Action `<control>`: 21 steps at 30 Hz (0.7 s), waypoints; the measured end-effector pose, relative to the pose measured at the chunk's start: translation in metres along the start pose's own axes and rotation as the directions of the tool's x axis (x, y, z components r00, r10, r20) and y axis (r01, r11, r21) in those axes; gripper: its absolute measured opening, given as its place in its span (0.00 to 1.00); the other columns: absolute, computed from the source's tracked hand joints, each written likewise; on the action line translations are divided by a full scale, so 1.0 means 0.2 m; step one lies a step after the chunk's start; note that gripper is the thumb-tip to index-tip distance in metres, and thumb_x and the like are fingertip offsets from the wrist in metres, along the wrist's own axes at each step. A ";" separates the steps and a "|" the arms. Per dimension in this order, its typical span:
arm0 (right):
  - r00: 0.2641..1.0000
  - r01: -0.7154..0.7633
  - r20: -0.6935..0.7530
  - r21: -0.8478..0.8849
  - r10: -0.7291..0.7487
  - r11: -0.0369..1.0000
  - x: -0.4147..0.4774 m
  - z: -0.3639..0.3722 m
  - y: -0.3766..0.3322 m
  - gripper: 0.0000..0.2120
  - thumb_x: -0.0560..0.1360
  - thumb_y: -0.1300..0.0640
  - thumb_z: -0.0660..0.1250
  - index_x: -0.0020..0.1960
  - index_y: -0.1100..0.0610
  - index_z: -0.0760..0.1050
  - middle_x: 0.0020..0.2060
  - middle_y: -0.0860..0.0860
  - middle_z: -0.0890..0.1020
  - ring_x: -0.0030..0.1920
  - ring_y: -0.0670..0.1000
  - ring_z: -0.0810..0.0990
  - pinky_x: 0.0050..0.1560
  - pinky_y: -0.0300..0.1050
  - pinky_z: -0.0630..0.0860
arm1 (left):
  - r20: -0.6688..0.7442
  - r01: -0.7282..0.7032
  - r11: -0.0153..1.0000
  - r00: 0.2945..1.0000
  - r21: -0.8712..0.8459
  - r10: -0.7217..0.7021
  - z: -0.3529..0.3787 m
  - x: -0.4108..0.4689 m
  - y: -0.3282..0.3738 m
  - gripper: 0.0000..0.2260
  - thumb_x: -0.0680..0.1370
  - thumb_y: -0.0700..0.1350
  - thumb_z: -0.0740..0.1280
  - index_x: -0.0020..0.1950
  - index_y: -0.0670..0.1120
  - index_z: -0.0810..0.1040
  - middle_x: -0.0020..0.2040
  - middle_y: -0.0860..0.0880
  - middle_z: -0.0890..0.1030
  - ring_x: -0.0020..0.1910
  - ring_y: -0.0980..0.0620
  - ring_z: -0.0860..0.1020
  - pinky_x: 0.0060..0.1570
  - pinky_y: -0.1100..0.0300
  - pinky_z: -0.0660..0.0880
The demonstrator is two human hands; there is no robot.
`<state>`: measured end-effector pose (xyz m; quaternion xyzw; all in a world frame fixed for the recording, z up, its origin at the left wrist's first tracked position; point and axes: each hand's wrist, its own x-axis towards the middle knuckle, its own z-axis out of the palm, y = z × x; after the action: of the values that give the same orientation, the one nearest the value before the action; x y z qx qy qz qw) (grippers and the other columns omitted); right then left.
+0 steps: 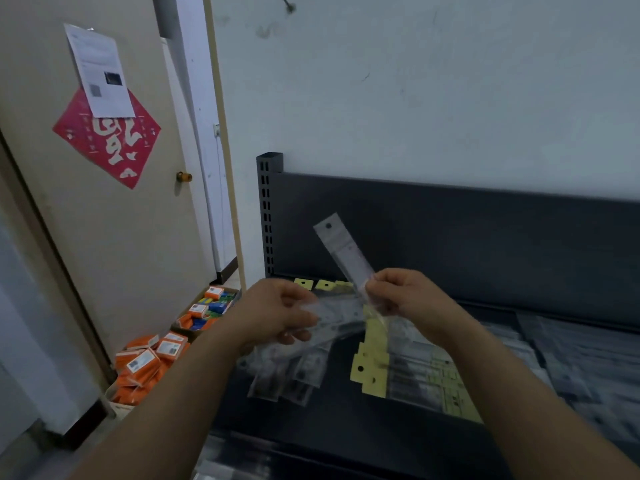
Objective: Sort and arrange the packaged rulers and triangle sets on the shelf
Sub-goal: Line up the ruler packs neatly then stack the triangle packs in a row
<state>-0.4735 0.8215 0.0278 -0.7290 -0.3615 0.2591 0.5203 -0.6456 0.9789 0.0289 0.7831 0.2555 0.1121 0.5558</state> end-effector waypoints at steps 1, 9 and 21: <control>0.999 -0.018 0.029 0.016 0.017 1.000 -0.01 -0.01 0.00 0.07 0.77 0.56 0.66 0.43 0.57 0.79 0.37 0.54 0.75 0.39 0.52 0.71 0.43 0.46 0.71 | -0.015 -0.010 1.000 1.000 -0.023 0.010 0.00 0.01 0.01 0.13 0.72 0.38 0.74 0.55 0.44 0.80 0.44 0.47 0.85 0.38 0.48 0.85 0.33 0.62 0.77; 0.962 -0.075 -0.242 0.221 0.129 0.972 -0.03 -0.05 0.07 0.08 0.77 0.57 0.66 0.45 0.60 0.81 0.34 0.53 0.78 0.35 0.50 0.74 0.44 0.48 0.74 | -0.382 -0.024 0.942 0.917 -0.335 -0.112 0.06 0.02 -0.02 0.32 0.67 0.58 0.75 0.64 0.48 0.68 0.54 0.50 0.78 0.51 0.50 0.79 0.50 0.52 0.79; 0.993 -0.087 -0.057 0.188 0.099 0.978 -0.10 0.17 0.06 0.08 0.77 0.55 0.67 0.47 0.58 0.83 0.42 0.55 0.85 0.39 0.49 0.82 0.43 0.44 0.80 | -0.265 -0.058 0.891 0.962 -0.450 -0.071 0.31 0.02 -0.02 0.11 0.82 0.44 0.58 0.51 0.42 0.78 0.45 0.43 0.84 0.42 0.47 0.84 0.40 0.55 0.81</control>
<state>-0.5075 0.8217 0.0050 -0.7020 -0.2838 0.2912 0.5847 -0.6153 0.9319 0.0024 0.6076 0.2994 0.2739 0.6828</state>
